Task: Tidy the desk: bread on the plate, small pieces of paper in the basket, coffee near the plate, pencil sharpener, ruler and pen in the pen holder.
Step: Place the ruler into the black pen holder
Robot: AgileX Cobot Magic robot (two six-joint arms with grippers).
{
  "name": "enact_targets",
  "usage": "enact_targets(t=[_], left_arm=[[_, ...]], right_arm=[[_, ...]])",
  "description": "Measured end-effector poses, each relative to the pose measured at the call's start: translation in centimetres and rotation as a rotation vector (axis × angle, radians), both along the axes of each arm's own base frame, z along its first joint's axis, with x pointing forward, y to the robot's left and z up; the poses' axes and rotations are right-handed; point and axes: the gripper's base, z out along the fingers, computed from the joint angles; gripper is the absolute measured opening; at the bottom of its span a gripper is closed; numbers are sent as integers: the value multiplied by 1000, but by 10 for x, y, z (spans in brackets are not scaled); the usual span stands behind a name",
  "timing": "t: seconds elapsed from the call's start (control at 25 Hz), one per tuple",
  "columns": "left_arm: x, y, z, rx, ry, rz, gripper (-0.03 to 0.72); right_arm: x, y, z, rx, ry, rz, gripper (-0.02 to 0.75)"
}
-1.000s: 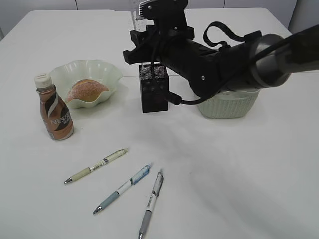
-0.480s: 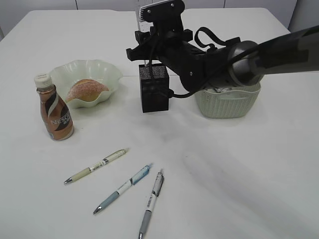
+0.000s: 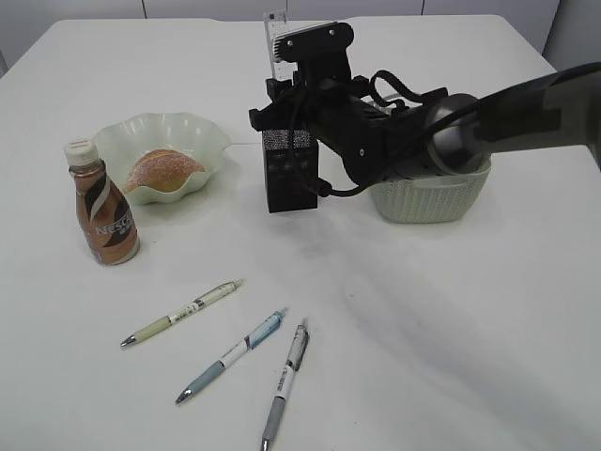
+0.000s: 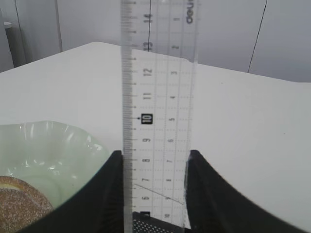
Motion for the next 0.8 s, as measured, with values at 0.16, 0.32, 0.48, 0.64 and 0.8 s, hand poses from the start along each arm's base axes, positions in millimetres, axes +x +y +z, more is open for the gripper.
enact_targets(t=[0.16,0.32,0.48,0.64,0.8], left_arm=[[0,0,0,0,0,0,449],[0,0,0,0,0,0,449],[0,0,0,0,0,0,449],[0,0,0,0,0,0,449],[0,0,0,0,0,0,449]], right_arm=[[1,0,-9,-3,17,-3,271],[1,0,-11,-1,18,-6,271],[2,0,-11,7,14,-12,271],[2,-1,-12,15,26,-19,274],[2,-1,-12,15,26,-19,315]])
